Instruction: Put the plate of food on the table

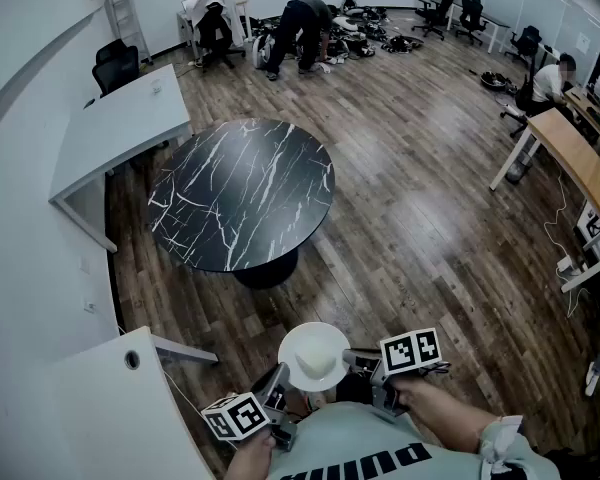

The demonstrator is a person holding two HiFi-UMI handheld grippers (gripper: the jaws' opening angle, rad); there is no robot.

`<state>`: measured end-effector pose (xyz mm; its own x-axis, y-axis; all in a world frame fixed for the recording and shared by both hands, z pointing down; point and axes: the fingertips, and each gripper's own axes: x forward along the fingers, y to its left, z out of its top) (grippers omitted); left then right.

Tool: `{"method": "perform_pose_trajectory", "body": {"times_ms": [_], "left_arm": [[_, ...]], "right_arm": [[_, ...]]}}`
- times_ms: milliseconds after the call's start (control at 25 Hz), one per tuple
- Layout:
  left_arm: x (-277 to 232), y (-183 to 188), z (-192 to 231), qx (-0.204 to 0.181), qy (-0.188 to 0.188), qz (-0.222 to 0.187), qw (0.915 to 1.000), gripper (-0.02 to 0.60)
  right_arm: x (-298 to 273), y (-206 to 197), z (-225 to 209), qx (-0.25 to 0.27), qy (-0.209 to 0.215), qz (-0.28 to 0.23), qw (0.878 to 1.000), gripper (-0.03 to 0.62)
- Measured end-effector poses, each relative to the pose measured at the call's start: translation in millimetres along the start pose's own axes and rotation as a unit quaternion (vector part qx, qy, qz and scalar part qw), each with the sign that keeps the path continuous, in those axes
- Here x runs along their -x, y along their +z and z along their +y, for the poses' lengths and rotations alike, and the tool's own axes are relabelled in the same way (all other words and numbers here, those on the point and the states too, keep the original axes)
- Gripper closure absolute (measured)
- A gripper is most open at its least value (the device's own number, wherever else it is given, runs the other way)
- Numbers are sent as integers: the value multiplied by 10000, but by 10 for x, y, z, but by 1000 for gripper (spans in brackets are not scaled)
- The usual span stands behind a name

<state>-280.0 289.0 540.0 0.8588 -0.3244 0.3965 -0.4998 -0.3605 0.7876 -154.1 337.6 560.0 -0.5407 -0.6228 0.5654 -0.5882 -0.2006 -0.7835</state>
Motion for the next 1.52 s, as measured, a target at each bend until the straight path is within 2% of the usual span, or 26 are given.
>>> {"method": "perform_pose_trajectory", "body": {"times_ms": [320,600,1040,1520], "left_arm": [[-232,97,-78,35,107,27,9999,549],[-565,320,-221,10,163,-61,9998,549],[-1059,582,-424,72,443,-357,9984,549],[-1497,607,-713,139,784,-712,9943,549]], "right_arm": [[67,267,-71,2,57,54,10000,554],[111,679,-174,35,146,108,9998,554],[209,1384,-296,355,410,327,9980,554],[408,1830,-552,564,731,624,9938,554]]}}
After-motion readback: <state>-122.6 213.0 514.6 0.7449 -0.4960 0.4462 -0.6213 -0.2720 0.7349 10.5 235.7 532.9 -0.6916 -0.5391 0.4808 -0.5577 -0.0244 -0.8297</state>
